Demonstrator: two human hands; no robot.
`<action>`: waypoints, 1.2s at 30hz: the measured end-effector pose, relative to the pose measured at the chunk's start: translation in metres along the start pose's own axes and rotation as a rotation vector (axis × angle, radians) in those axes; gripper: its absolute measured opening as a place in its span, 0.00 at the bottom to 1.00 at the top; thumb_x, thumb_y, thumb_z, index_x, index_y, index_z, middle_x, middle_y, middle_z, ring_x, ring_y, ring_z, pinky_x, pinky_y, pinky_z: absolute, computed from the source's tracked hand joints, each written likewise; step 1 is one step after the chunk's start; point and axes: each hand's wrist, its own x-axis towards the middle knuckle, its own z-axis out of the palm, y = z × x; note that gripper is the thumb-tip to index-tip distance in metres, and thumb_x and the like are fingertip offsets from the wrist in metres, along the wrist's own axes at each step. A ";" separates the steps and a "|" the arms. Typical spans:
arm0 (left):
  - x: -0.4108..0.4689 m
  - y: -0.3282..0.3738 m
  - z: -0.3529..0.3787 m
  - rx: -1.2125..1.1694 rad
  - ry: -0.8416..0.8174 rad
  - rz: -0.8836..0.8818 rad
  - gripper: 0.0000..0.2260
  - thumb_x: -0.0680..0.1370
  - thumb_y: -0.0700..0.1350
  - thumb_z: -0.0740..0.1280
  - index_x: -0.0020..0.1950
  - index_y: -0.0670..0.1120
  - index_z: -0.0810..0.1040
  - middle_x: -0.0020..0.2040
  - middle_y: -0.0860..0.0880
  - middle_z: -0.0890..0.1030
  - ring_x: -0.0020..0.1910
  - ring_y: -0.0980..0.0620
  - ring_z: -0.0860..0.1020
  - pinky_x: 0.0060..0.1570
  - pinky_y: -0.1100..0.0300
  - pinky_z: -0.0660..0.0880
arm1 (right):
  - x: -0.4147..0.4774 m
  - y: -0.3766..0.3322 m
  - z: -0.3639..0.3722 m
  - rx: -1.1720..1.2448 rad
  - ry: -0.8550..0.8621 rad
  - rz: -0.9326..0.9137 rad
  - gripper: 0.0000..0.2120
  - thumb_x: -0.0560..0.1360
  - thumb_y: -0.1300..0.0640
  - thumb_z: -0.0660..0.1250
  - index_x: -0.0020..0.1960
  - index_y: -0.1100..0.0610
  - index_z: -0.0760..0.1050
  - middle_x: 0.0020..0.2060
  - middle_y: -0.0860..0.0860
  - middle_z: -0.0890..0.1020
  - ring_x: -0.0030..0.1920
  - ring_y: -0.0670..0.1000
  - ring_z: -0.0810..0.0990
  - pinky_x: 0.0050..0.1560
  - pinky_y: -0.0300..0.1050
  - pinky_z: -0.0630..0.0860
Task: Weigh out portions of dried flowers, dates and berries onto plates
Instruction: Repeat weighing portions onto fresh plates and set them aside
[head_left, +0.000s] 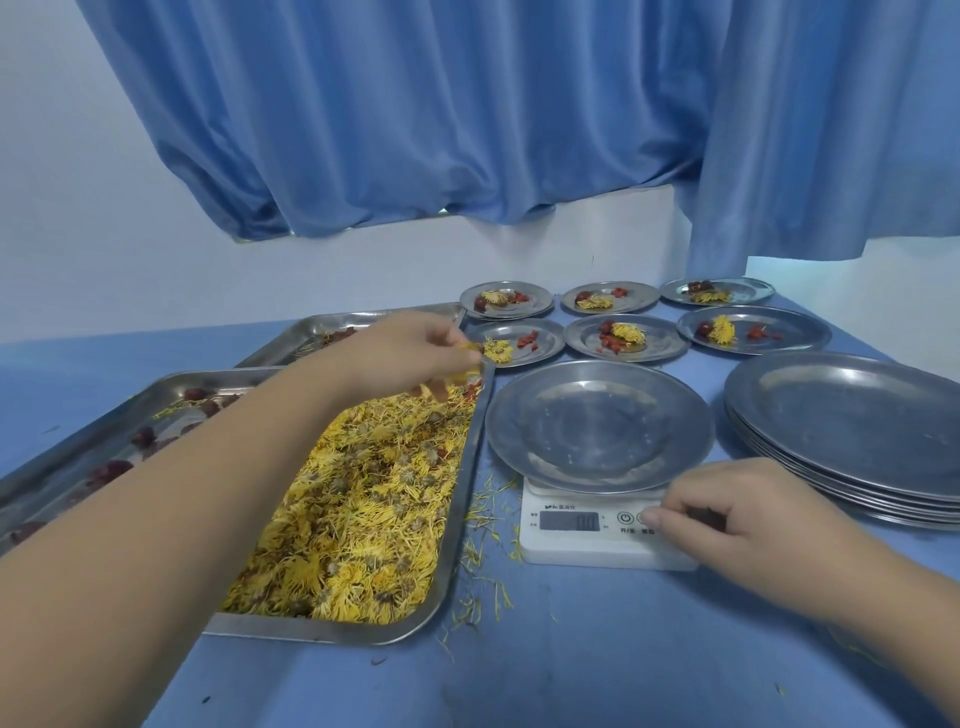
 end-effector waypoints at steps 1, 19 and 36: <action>0.002 0.010 0.005 0.011 -0.003 0.034 0.11 0.77 0.57 0.66 0.48 0.50 0.79 0.39 0.57 0.84 0.35 0.62 0.81 0.37 0.63 0.74 | 0.000 0.000 0.000 0.000 0.002 -0.001 0.17 0.74 0.43 0.66 0.32 0.51 0.71 0.27 0.44 0.74 0.30 0.45 0.72 0.31 0.46 0.73; 0.006 -0.029 0.005 0.332 -0.041 -0.155 0.15 0.77 0.59 0.65 0.47 0.47 0.77 0.41 0.50 0.80 0.37 0.54 0.78 0.37 0.61 0.74 | 0.002 -0.003 0.003 -0.002 -0.029 0.001 0.16 0.74 0.45 0.67 0.31 0.51 0.71 0.27 0.45 0.74 0.30 0.44 0.72 0.31 0.39 0.68; -0.007 -0.070 0.007 -0.023 0.022 -0.228 0.11 0.80 0.51 0.65 0.49 0.44 0.79 0.47 0.53 0.83 0.36 0.60 0.83 0.38 0.61 0.78 | 0.001 -0.003 0.000 0.018 -0.021 0.047 0.20 0.72 0.41 0.63 0.30 0.55 0.70 0.27 0.49 0.73 0.29 0.48 0.72 0.32 0.42 0.69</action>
